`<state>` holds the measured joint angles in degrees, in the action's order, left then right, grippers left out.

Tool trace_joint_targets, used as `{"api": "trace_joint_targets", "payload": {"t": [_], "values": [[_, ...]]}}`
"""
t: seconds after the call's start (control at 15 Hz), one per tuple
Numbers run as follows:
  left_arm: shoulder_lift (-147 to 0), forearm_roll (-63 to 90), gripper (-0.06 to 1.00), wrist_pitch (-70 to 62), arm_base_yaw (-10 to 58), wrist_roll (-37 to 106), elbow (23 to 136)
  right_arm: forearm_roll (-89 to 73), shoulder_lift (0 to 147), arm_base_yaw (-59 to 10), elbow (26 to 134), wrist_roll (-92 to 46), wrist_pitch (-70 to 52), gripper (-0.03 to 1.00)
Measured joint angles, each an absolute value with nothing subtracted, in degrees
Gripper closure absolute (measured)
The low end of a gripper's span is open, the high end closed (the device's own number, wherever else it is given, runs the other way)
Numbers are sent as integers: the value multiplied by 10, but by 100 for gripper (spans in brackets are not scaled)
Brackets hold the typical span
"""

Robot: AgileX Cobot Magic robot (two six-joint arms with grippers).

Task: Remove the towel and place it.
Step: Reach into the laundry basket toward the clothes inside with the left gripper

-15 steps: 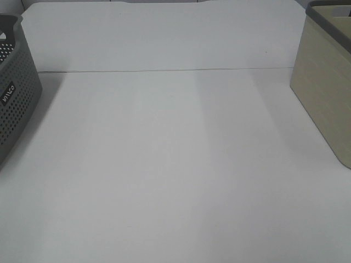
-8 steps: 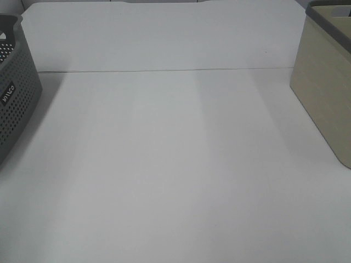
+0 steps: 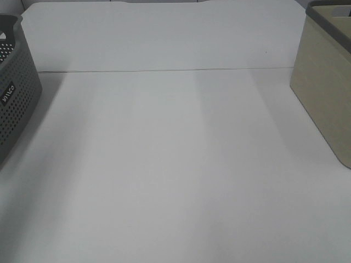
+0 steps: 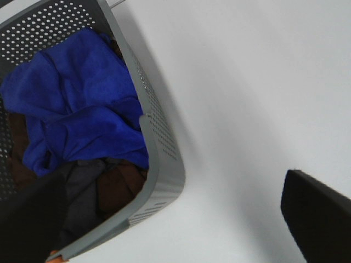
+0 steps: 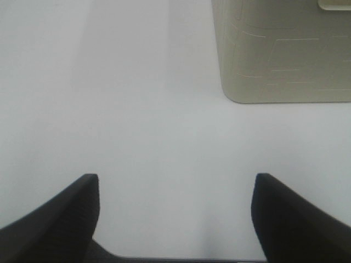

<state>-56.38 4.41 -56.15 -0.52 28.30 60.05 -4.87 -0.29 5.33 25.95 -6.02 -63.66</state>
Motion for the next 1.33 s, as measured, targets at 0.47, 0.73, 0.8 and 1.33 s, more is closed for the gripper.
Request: {"api": "trace_joint_targets", "payload": {"t": [0.47, 0.73, 0.8, 1.33], "values": [[-729, -88, -4, -694, -5, 488, 768, -49, -3, 53, 260, -60, -637, 21], [-818, -152, -3, -694, -5, 567, 862, -49, -3, 53, 260, -60, -637, 21], [-838, -178, -2, -694, -5, 578, 863, -49, -3, 53, 260, -60, -637, 21], [-977, -213, 4, -584, -101, 607, 863, -49, -3, 53, 260, -60, -637, 21]]}}
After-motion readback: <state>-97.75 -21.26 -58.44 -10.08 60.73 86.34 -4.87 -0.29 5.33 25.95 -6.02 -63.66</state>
